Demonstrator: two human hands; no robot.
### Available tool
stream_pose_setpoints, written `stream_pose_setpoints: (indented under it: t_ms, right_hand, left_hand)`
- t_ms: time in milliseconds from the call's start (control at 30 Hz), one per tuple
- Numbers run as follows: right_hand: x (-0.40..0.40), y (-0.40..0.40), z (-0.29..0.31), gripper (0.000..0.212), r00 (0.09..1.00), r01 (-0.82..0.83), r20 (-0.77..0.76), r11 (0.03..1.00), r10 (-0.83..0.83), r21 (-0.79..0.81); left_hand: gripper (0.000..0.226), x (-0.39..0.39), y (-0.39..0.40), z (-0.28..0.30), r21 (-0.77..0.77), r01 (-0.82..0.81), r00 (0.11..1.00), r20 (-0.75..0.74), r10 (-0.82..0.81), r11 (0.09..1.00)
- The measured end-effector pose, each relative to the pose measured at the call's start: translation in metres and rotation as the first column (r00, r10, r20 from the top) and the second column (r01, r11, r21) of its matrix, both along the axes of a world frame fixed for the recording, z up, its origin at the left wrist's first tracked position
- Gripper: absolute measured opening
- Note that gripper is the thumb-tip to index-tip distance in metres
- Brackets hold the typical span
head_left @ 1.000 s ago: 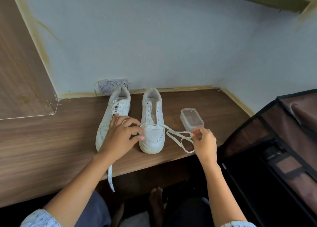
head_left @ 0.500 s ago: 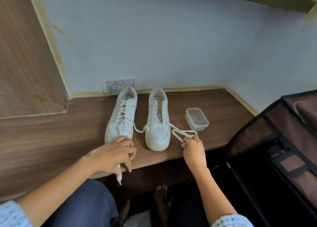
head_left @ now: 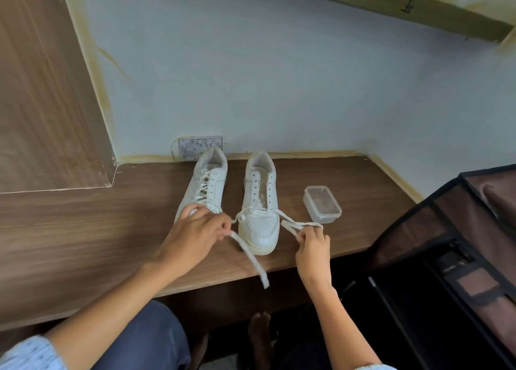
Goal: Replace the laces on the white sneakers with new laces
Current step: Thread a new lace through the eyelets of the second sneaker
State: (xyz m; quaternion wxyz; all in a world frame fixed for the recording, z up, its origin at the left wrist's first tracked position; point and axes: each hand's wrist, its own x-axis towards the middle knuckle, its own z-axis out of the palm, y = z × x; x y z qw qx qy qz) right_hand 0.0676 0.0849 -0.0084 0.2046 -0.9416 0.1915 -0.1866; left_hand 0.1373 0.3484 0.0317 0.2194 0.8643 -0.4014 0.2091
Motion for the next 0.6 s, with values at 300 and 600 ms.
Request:
stream_pose_setpoints:
  t_ms: [300, 600]
  right_hand:
    - [-0.01, -0.004, 0.003, 0.022, 0.99, -0.03, 0.135, 0.861, -0.045, 0.507]
    - [-0.011, 0.003, 0.009, 0.021, 0.985, -0.065, 0.171, 0.859, -0.027, 0.507]
  left_hand:
    - [0.023, -0.002, -0.021, -0.032, 0.16, -0.23, 0.973, 0.064, 0.223, 0.96]
    - [0.041, -0.01, -0.073, -0.035, -0.017, -0.093, 0.994, 0.061, 0.094, 0.995]
